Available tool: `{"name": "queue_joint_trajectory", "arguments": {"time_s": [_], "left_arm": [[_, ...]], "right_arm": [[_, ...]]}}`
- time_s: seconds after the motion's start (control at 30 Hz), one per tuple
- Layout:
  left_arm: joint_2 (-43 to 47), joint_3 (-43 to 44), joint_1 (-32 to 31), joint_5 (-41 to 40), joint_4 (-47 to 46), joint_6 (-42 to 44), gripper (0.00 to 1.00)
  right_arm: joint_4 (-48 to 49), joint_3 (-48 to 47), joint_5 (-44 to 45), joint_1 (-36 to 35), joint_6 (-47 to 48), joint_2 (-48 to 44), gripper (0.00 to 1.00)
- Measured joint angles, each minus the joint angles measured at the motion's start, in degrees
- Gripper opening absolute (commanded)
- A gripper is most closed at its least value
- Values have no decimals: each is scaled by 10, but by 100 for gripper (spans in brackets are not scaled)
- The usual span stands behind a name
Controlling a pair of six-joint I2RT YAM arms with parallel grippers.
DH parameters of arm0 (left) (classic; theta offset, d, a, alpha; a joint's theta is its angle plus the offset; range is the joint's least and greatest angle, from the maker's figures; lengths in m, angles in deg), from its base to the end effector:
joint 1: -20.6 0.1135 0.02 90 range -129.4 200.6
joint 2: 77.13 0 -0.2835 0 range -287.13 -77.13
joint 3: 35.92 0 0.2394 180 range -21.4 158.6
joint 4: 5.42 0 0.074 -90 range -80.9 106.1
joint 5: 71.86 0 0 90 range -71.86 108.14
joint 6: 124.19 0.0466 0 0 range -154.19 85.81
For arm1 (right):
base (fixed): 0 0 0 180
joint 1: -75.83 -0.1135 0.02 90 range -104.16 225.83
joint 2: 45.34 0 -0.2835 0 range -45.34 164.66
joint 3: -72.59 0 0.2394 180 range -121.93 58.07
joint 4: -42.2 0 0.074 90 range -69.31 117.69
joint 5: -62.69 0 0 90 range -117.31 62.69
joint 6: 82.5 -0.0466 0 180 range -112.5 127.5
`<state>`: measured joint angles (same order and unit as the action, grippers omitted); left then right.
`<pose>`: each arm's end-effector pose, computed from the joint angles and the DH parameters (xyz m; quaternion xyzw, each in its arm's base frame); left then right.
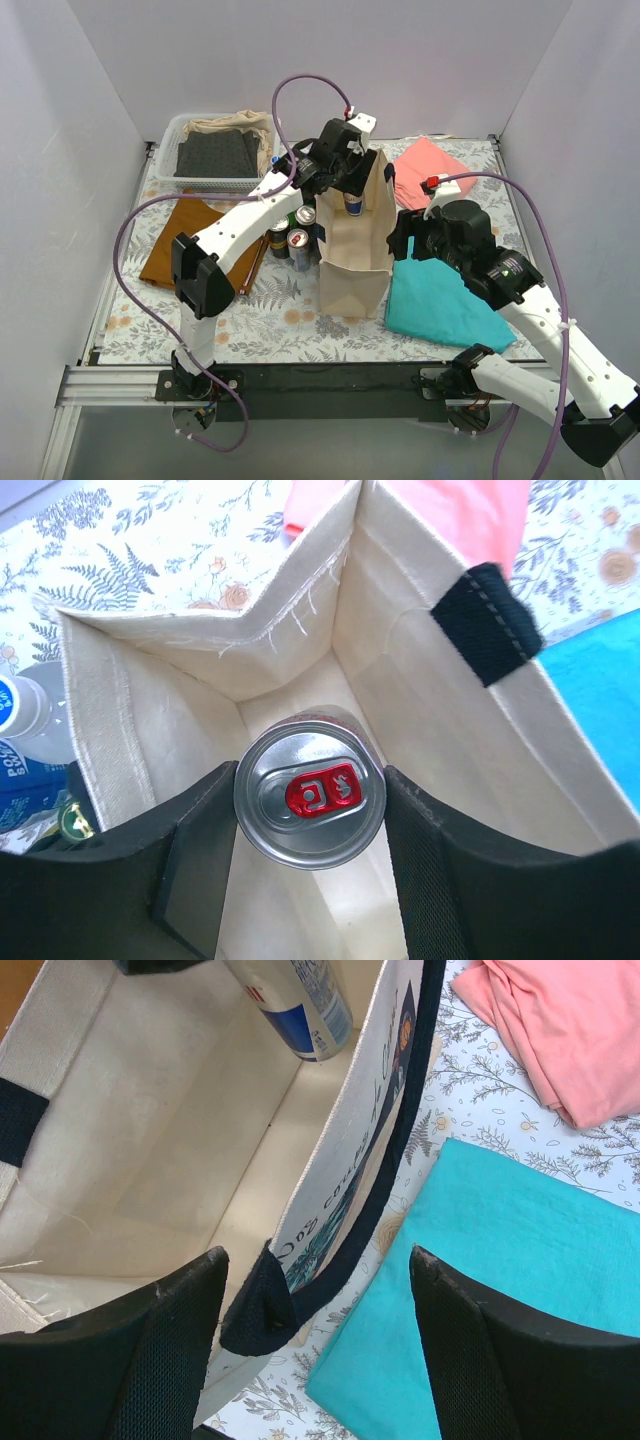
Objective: Take the beverage out of the canvas bag
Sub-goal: Take out the drink from the canvas bag, then place the drink at the center of the board.
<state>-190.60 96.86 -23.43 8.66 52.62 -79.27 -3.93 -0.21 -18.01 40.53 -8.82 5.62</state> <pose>0.3306 -0.3089 0.3777 -0.0440 0.8981 -0.2494 0.3595 0.1456 0.0938 0.3734 -0.0947 0.8331 0.1741 0.5164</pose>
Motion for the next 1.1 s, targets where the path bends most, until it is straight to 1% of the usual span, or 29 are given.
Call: {"name": "queue_joint_trajectory", "arguments": {"time_s": [0.37, 0.63, 0.87, 1.1], "left_arm": [[44, -1, 0, 21, -1, -21, 0], [122, -16, 0, 28, -27, -33, 0], [202, -73, 0, 28, -78, -38, 0], [253, -146, 0, 28, -126, -39, 0]], "right_arm": [[0, 0, 7, 0, -1, 0, 79], [-1, 0, 12, 0, -5, -11, 79], [-3, 0, 16, 0, -13, -21, 79], [-5, 0, 21, 0, -16, -23, 79]]}}
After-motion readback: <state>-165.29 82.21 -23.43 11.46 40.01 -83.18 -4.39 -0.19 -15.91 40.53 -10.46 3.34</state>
